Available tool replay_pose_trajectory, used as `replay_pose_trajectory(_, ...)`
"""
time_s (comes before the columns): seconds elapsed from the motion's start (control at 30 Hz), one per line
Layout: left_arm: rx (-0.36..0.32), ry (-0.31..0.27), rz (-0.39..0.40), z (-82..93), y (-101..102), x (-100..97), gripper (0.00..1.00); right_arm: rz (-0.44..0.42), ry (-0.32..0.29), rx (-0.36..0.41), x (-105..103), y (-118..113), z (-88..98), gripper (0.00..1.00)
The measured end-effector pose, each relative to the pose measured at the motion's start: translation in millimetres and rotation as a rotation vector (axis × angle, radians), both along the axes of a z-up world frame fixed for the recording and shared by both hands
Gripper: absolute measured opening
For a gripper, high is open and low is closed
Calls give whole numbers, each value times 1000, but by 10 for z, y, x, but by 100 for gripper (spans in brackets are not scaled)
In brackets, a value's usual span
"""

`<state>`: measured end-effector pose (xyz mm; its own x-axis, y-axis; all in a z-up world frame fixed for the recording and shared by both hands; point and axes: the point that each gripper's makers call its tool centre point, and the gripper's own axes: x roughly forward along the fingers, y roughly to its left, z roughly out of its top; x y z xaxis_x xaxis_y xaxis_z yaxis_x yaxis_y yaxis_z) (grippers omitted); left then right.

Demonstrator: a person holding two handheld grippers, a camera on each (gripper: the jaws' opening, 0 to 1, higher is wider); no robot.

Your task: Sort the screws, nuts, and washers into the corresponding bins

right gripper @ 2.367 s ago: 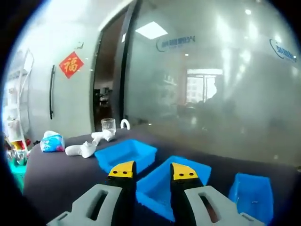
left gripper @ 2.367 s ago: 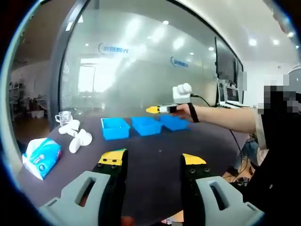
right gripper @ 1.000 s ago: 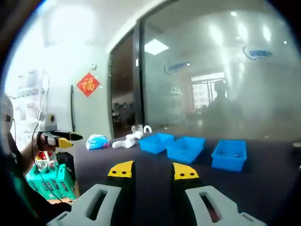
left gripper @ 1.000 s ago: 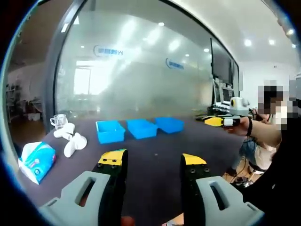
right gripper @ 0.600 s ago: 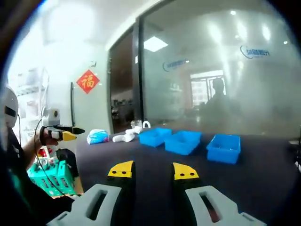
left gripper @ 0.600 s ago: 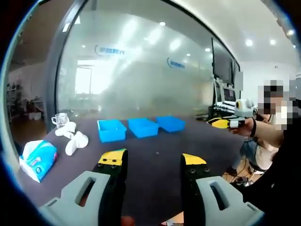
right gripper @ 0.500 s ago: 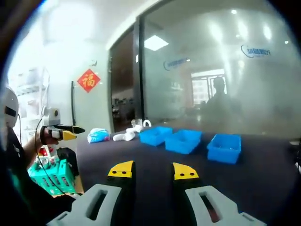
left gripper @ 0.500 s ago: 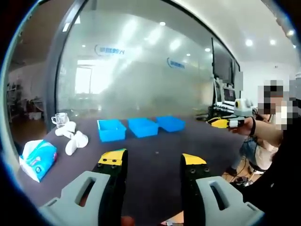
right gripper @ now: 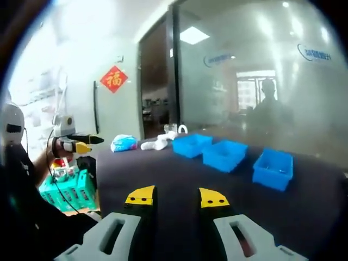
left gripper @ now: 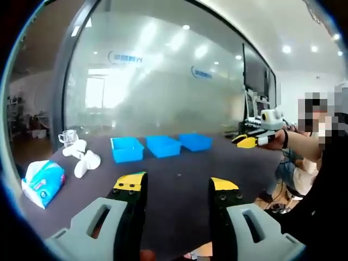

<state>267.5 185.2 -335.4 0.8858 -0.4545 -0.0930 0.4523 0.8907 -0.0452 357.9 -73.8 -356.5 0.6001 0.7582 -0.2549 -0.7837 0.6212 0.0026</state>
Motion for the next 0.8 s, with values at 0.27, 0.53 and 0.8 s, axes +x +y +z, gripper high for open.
replay_pose_trajectory(0.27, -6, 0, 4, -12, 24, -13, 41, 66, 29, -71, 87, 164, -36, 25)
replay_pose_trajectory(0.53, -5, 2, 11, -20, 66, -9, 41, 170, 46, -178, 56, 417, -111, 25)
replay_pose_trajectory(0.8, 0, 10, 7, -55, 52, -23, 41, 239, 58, -279, 140, 582, -194, 25)
